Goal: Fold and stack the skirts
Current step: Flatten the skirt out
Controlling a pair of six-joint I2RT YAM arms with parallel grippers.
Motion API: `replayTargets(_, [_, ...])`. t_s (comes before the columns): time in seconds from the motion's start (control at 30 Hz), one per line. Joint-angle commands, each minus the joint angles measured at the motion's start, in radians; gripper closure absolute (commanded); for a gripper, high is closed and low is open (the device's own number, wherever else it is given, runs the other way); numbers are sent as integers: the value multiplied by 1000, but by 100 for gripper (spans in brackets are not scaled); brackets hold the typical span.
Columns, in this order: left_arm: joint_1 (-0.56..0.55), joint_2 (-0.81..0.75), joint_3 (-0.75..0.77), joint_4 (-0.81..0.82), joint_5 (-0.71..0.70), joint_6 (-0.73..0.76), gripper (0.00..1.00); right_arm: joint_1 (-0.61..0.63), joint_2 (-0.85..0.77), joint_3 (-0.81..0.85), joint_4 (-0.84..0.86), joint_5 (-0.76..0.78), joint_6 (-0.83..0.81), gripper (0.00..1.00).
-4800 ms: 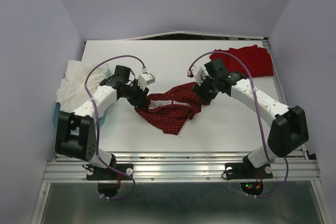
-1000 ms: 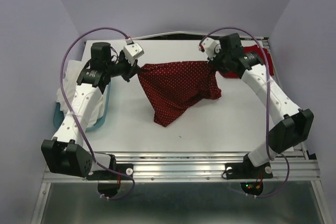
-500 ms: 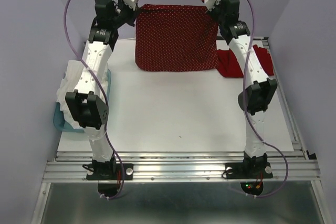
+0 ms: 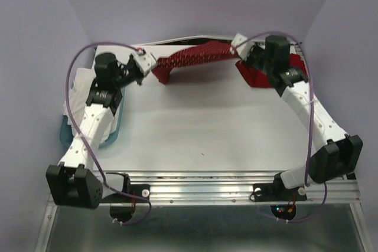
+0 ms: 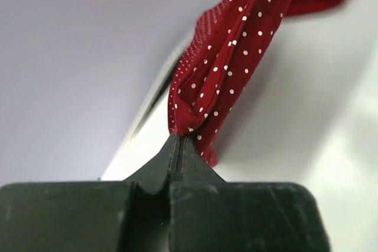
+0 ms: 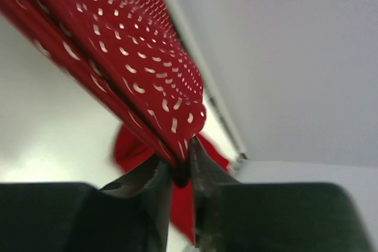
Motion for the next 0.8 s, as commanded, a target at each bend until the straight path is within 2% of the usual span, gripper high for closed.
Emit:
replayTargets(0.0, [18,-122,-284,-117,-24,264,100,48,-84,-386,-174,-74,-139,73])
replayTargets(0.03, [15,-188,-374,-136,-14,286,100,66,-156,-458,-206,-86,-141,73])
replayTargets(0.1, [5,-254,-444,-234,5,380,100,110,-231,-631,-237,-97,-127,73])
replayTargets(0.17, [-32,-359,-533,-289,8,425,99,184,-337,-716,-304,-110,-110,64])
replayTargets(0.2, [-47,-389,-553,-370,9,466,93,211,-368,-746,-333,-114,-92,63])
replayTargets(0.23, [-72,-425,-574,-403,9,514,69,234,-397,-782,-388,-115,-78,52])
replayTargets(0.27, [-81,-489,-602,-441,18,534,58,265,-449,-787,-416,-127,-72,45])
replayTargets(0.33, [-92,-582,-613,-578,54,601,48,265,-491,-778,-460,-124,-52,33])
replayTargets(0.4, [-101,-639,-604,-655,71,597,42,265,-520,-762,-444,-86,-6,32])
replayTargets(0.43, [-104,-662,-596,-664,75,558,37,265,-515,-733,-419,-69,14,31])
replayTargets(0.5, [-114,-707,-571,-618,65,469,36,265,-450,-684,-402,-66,107,32])
replayTargets(0.6, [-117,-686,-530,-546,6,329,36,265,-320,-540,-404,-162,270,33])
replayTargets(0.63, [-117,-670,-522,-511,-26,273,37,265,-222,-500,-407,-198,302,34])
replayTargets(0.7, [-117,-603,-492,-424,-142,106,38,265,-126,-393,-395,-297,403,34])
replayTargets(0.77, [-117,-494,-432,-397,-250,13,39,265,4,-325,-373,-372,453,35])
